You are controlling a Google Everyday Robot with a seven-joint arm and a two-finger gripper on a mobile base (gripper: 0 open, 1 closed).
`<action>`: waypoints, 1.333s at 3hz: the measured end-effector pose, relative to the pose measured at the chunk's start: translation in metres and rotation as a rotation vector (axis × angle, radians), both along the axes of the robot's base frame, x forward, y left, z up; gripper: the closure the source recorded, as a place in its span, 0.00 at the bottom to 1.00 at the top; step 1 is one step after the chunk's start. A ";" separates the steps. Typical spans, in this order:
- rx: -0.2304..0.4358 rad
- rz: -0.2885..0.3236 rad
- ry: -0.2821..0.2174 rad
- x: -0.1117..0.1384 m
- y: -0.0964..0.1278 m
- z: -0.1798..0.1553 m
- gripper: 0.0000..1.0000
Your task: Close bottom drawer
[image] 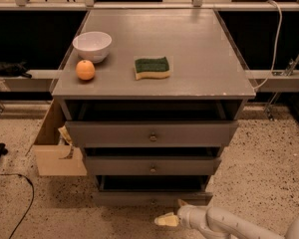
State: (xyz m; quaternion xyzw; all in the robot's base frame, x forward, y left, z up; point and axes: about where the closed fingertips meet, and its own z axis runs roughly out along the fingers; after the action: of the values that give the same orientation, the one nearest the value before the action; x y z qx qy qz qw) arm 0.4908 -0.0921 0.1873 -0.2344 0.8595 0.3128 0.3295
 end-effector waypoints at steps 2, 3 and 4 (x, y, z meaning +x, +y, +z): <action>0.001 0.003 -0.017 0.015 0.010 0.005 0.00; -0.027 0.014 -0.049 0.039 0.022 0.010 0.00; -0.060 0.024 -0.086 0.065 0.033 0.017 0.00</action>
Offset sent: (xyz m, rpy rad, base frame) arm 0.0334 0.0167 0.0111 -0.0087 -0.0417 0.0033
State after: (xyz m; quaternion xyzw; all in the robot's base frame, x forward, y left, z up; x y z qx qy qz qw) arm 0.5559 -0.0586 0.2044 -0.2677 0.8507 0.2802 0.3552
